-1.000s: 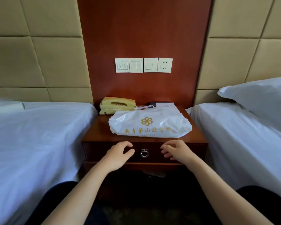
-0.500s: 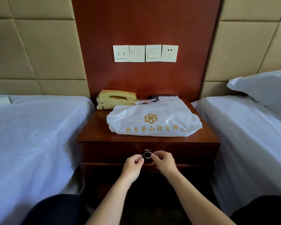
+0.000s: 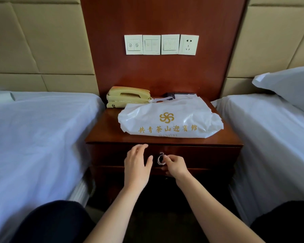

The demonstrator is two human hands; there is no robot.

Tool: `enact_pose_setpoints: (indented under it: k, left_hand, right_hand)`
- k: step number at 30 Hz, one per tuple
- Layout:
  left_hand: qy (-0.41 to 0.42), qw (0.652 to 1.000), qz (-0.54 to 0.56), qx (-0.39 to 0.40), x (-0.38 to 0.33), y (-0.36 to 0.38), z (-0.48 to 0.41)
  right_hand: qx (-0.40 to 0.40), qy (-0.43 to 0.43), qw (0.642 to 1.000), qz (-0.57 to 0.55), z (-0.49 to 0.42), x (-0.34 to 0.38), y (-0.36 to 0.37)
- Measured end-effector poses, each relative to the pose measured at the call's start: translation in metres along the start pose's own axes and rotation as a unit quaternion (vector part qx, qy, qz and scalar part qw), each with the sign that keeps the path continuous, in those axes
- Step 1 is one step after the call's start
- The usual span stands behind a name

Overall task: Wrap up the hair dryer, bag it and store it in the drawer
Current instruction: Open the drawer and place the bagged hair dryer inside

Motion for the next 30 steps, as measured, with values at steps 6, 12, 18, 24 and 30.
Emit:
enact_pose_setpoints:
  k: [6,12,18,24,30]
  left_hand:
    - [0.02,0.971,-0.222,0.086,0.003,-0.017,0.019]
    - [0.017,0.958,-0.222,0.18,-0.011,-0.038,0.044]
    - [0.022,0.96,-0.193,0.202,-0.022,-0.058,0.077]
    - [-0.002,0.954,-0.173,0.245,-0.037,-0.07,0.104]
    - [-0.052,0.935,-0.19,0.295,-0.037,-0.071,0.099]
  right_hand:
    - [0.037,-0.03,0.993,0.109,0.045,-0.006,-0.013]
    - [-0.037,-0.184,0.924,0.334,0.103,0.019,-0.062]
    - [-0.054,-0.265,0.848,0.456,0.129,0.022,-0.086]
    - [0.065,-0.203,0.831,0.514,0.137,0.012,-0.076]
    - [0.115,-0.212,0.825,0.511,0.13,0.011,-0.07]
Point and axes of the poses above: each hand's wrist, its own z-axis away from the middle knuckle, its own y-axis out of the palm, x = y × z, the point moved 4 cm from there along -z, towards the middle knuckle, and after that the axes turned 12 degrees about z, right-handed, at the moved point
